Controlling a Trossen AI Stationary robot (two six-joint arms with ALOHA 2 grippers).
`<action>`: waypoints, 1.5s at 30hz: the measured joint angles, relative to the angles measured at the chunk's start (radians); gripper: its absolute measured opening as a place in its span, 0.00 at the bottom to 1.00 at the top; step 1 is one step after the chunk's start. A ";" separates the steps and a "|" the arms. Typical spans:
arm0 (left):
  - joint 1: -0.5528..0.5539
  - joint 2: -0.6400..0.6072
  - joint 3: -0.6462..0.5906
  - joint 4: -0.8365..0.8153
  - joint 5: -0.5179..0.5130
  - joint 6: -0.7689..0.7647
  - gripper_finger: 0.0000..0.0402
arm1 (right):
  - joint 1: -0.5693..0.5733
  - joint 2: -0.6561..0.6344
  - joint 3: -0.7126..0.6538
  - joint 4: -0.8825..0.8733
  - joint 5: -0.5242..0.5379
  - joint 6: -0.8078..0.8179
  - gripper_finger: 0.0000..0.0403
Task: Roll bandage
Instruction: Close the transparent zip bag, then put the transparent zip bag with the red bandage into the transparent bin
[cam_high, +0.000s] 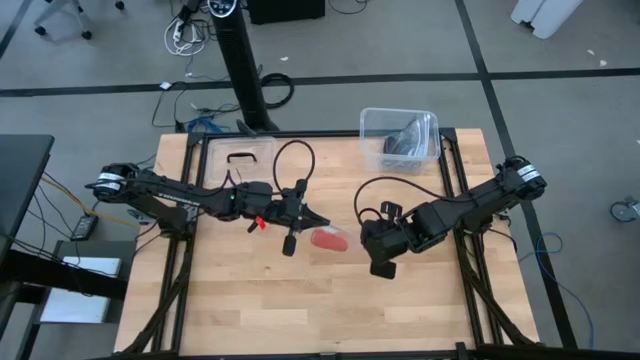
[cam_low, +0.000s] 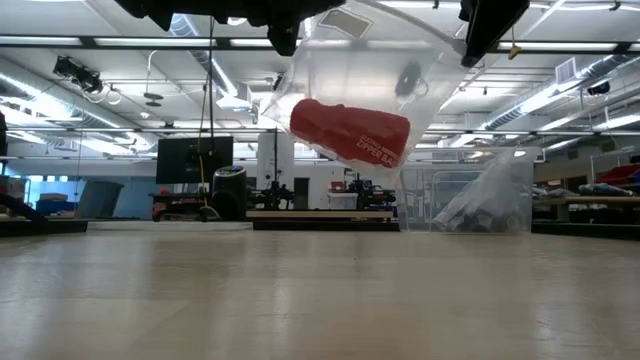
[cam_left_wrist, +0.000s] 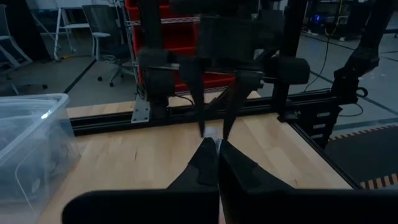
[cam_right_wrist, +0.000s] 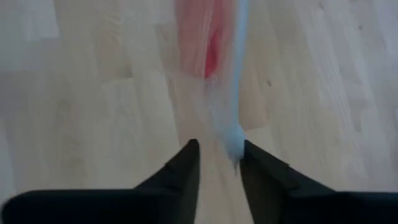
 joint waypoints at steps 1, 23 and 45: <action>0.000 0.000 0.000 -0.003 0.001 0.000 0.00 | 0.000 0.000 0.000 -0.008 0.003 0.008 0.32; 0.000 0.002 -0.001 -0.012 0.014 0.005 0.00 | -0.109 0.000 0.088 0.176 -0.001 -0.186 0.38; 0.000 -0.072 -0.002 -0.163 -0.433 0.196 0.15 | -0.136 -0.065 0.056 0.168 -0.082 -0.164 0.01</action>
